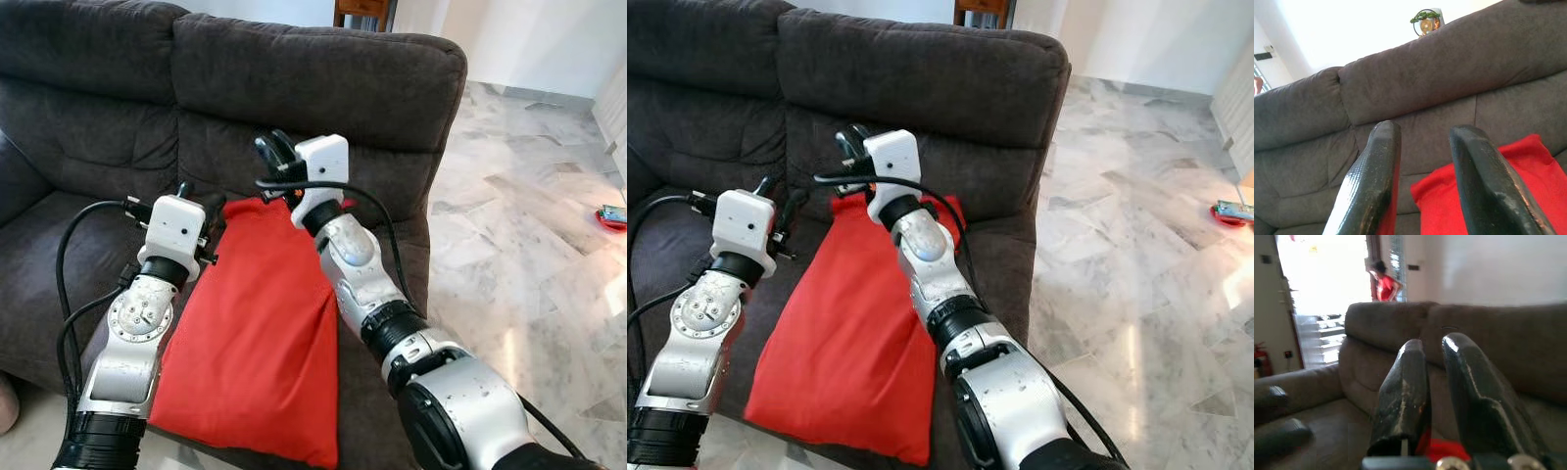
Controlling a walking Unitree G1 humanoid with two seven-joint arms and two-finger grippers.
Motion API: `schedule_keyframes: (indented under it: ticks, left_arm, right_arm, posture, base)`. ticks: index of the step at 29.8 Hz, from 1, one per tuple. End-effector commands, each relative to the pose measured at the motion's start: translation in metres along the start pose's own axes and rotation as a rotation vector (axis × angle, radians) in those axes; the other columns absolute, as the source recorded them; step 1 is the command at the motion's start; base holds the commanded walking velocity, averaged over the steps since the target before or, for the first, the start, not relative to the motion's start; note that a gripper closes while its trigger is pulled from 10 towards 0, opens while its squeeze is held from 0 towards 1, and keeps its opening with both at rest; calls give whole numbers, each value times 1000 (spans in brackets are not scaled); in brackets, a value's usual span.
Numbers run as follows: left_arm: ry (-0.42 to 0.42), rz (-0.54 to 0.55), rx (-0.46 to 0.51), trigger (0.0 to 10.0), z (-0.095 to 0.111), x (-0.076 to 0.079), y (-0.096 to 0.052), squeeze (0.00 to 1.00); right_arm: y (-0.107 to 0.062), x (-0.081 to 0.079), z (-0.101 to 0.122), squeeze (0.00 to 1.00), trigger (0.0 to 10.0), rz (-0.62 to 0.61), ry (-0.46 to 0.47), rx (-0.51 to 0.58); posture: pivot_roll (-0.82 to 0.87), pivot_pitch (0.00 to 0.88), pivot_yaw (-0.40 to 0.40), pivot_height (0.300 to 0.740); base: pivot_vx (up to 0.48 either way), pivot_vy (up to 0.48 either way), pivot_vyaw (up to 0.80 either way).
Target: Move the pillow to the sofa from floor
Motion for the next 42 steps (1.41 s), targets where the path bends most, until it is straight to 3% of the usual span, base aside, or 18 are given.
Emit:
schedule_keyframes:
  ticks: [1, 3, 5, 10, 12, 13, 15, 16, 17, 21, 22, 24, 26, 27, 33, 37, 39, 42]
  left_arm:
    - [-5, 3, -24, 10000, -9, -1, -6, 0]
    - [-7, 4, -31, 10000, -12, -1, -7, 0]
    - [-3, 17, -84, 10000, -28, -4, -15, 0]
    - [-13, 111, -175, 10000, -59, -20, -36, 0]
    - [-30, 152, -221, 10000, -72, -28, -45, 0]
    - [-46, 186, -261, 10000, -83, -34, -52, 0]
    - [-49, 199, -277, 10000, -87, -37, -56, 0]
    - [-49, 232, -328, 10000, -100, -43, -67, 0]
    - [-49, 232, -328, 10000, -100, -43, -67, 0]
    - [-64, 283, -410, 10000, -123, -49, -87, 0]
    - [-72, 302, -452, 10000, -133, -50, -98, 0]
    - [-79, 312, -476, 10000, -139, -50, -103, 0]
    - [-99, 350, -549, 10000, -155, -51, -122, 0]
    - [-99, 350, -549, 10000, -155, -51, -122, 0]
    - [-176, 407, -701, 10000, -185, -46, -163, 0]
    - [-188, 408, -748, 10000, -193, -43, -172, 0]
    - [-200, 410, -817, 10000, -202, -38, -185, 0]
    - [-196, 404, -864, 10000, -207, -35, -193, 0]
  right_arm:
    - [-13, 13, -12, 0, 10000, -67, -1, -23]
    - [-16, 17, -15, 0, 10000, -80, 2, -28]
    - [-34, 35, -31, 0, 10000, -141, -30, -74]
    - [-108, 100, -79, 0, 10000, -376, -112, -271]
    - [-143, 125, -95, 0, 10000, -471, -144, -368]
    - [-170, 140, -104, 0, 10000, -536, -163, -433]
    - [-181, 146, -107, 0, 10000, -560, -167, -458]
    - [-210, 157, -118, 0, 10000, -623, -170, -551]
    - [-210, 157, -118, 0, 10000, -623, -170, -551]
    - [-251, 159, -138, 0, 10000, -689, -120, -702]
    - [-269, 153, -149, 0, 10000, -697, -92, -789]
    - [-276, 150, -153, 0, 10000, -698, -79, -823]
    - [-295, 138, -164, 0, 10000, -691, -39, -911]
    - [-295, 138, -164, 0, 10000, -691, -39, -911]
    - [-342, 106, -183, 0, 10000, -693, 39, -1101]
    - [-356, 99, -186, 0, 10000, -704, 60, -1154]
    - [-375, 90, -190, 0, 10000, -720, 87, -1229]
    - [-392, 82, -191, 0, 10000, -743, 118, -1285]
  posture:
    - [182, 56, -62, 740]
    - [182, 56, -62, 740]
    - [176, 54, -57, 740]
    - [161, 49, -42, 740]
    - [153, 47, -36, 740]
    - [141, 41, -28, 740]
    - [139, 41, -26, 740]
    - [137, 36, -21, 740]
    - [137, 36, -21, 740]
    - [134, 27, -17, 740]
    - [140, 24, -16, 740]
    - [144, 21, -16, 740]
    - [143, 18, -17, 740]
    - [143, 18, -17, 740]
    - [140, 4, -17, 740]
    - [140, 0, -18, 740]
    - [137, 0, -16, 740]
    - [137, 0, -15, 740]
  base:
    - [0, 0, 0]
    - [0, 0, 0]
    - [0, 0, 0]
    - [0, 0, 0]
    - [0, 0, 0]
    - [0, 0, 0]
    - [0, 0, 0]
    - [0, 0, 0]
    - [0, 0, 0]
    - [0, 0, 0]
    - [0, 0, 0]
    - [0, 0, 0]
    - [0, 0, 0]
    - [0, 0, 0]
    - [0, 0, 0]
    - [0, 0, 0]
    - [0, 0, 0]
    - [0, 0, 0]
Point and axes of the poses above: a point about 5 cm out from each wrist's last joint towards the gripper, its own y axis pointing out of the wrist towards the gripper, its own z axis along the axis of the wrist's last joint, x = y × z, the point moved 2 cm from there along y, pointing out of the wrist towards the gripper, and after that the axes turned 12 degrees about -y, right-handed, at the moved point
